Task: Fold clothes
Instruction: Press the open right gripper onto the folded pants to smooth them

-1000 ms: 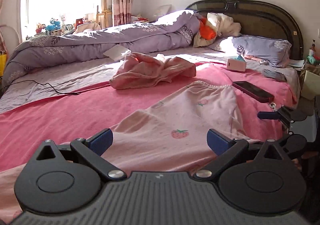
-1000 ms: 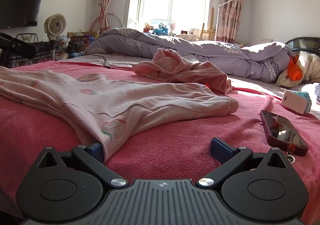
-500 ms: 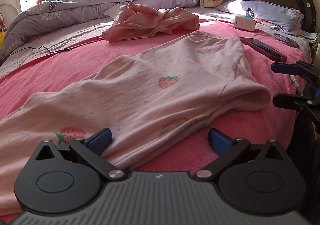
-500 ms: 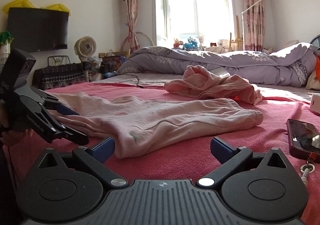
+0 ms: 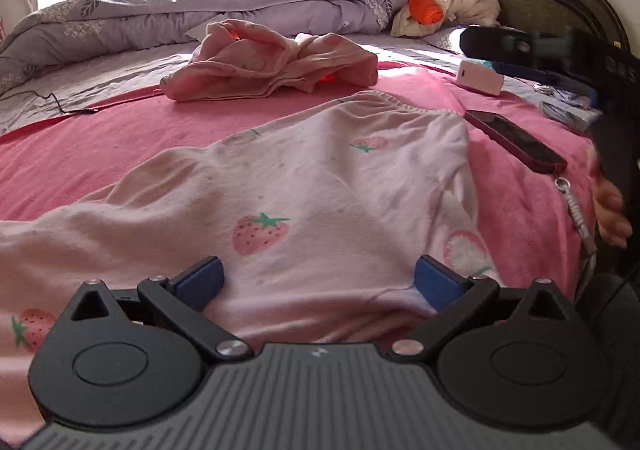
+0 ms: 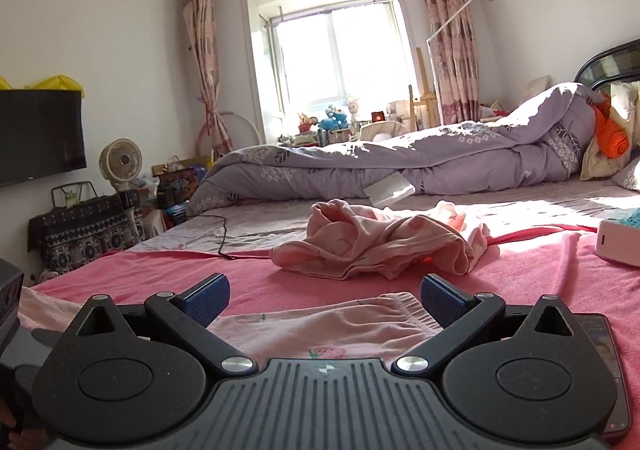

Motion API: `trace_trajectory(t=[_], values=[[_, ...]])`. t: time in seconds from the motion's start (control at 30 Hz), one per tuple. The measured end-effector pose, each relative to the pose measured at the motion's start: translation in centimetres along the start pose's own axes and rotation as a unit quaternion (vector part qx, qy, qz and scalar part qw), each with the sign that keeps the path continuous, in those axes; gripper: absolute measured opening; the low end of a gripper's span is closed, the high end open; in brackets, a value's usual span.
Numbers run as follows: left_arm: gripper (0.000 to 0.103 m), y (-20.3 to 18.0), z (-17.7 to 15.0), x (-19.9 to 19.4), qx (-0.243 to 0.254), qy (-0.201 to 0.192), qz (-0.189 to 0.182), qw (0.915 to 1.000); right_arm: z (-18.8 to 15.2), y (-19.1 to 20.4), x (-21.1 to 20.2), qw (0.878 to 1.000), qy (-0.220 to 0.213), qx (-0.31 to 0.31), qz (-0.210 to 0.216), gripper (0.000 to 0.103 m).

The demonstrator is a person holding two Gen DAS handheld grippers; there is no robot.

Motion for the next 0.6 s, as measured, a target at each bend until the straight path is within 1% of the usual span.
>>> trace_trajectory(t=[0.03, 0.1, 0.13, 0.17, 0.2, 0.23, 0.3, 0.33, 0.37, 0.43, 0.47, 0.53, 0.6], values=[[0.102, -0.6, -0.3, -0.2, 0.014, -0.007, 0.005, 0.9999, -0.3, 0.3, 0.8, 1.000, 0.006, 0.007, 0.027, 0.103], [0.102, -0.9, -0.8, -0.8, 0.005, -0.004, -0.017, 0.9998, -1.0, 1.0, 1.8, 0.995, 0.013, 0.028, 0.092, 0.103], [0.102, -0.9, -0.9, -1.2, -0.004, -0.001, -0.030, 0.9995, -1.3, 1.2, 2.2, 0.993, 0.017, 0.037, 0.110, 0.103], [0.102, -1.0, -0.9, -1.5, -0.002, 0.001, -0.037, 0.9993, -1.7, 1.1, 2.8, 0.993, 0.025, 0.043, 0.106, 0.103], [0.102, -1.0, -1.0, -1.7, 0.001, 0.002, -0.043, 0.9991, -2.3, 1.0, 3.4, 0.994, 0.035, 0.046, 0.093, 0.103], [0.102, -1.0, -0.9, -2.0, 0.003, 0.004, -0.048, 0.9988, -3.1, 0.6, 4.1, 0.994, 0.054, 0.052, 0.080, 0.103], [0.102, -0.9, -0.4, -2.7, -0.004, 0.004, -0.064, 0.9979, -5.0, -0.8, 5.5, 0.991, 0.107, 0.062, 0.050, 0.097], [0.102, -0.6, 0.2, -3.0, -0.021, -0.002, -0.075, 0.9969, -6.2, -1.7, 6.0, 0.989, 0.135, 0.061, 0.027, 0.087], [0.102, -0.1, 1.1, -3.2, -0.045, -0.010, -0.091, 0.9948, -6.9, -2.3, 5.8, 0.988, 0.144, 0.060, 0.017, 0.070], [0.102, 0.8, 2.7, -3.5, -0.090, -0.027, -0.117, 0.9886, -7.2, -3.3, 4.7, 0.990, 0.133, 0.055, 0.015, 0.063], [0.102, 0.9, 3.2, -3.0, -0.098, -0.030, -0.114, 0.9882, -7.2, -3.7, 4.2, 0.990, 0.129, 0.054, 0.011, 0.060], [0.102, 0.8, 4.3, -1.5, -0.092, -0.027, -0.087, 0.9915, -7.0, -4.5, 3.3, 0.991, 0.125, 0.050, -0.011, 0.060], [0.102, -0.4, 3.9, 0.2, -0.060, -0.015, -0.069, 0.9957, -6.8, -5.4, 2.6, 0.990, 0.122, 0.060, -0.022, 0.064]])
Point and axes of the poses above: each gripper's, at about its wrist camera, not at the fingertips, and x roughly the way its jaws point, y to its left, z to its top, the point moved 7 cm from there along x, roughly the way its jaws point, and after that the axes turned 4 degrees about -x, right-handed, at the moved point
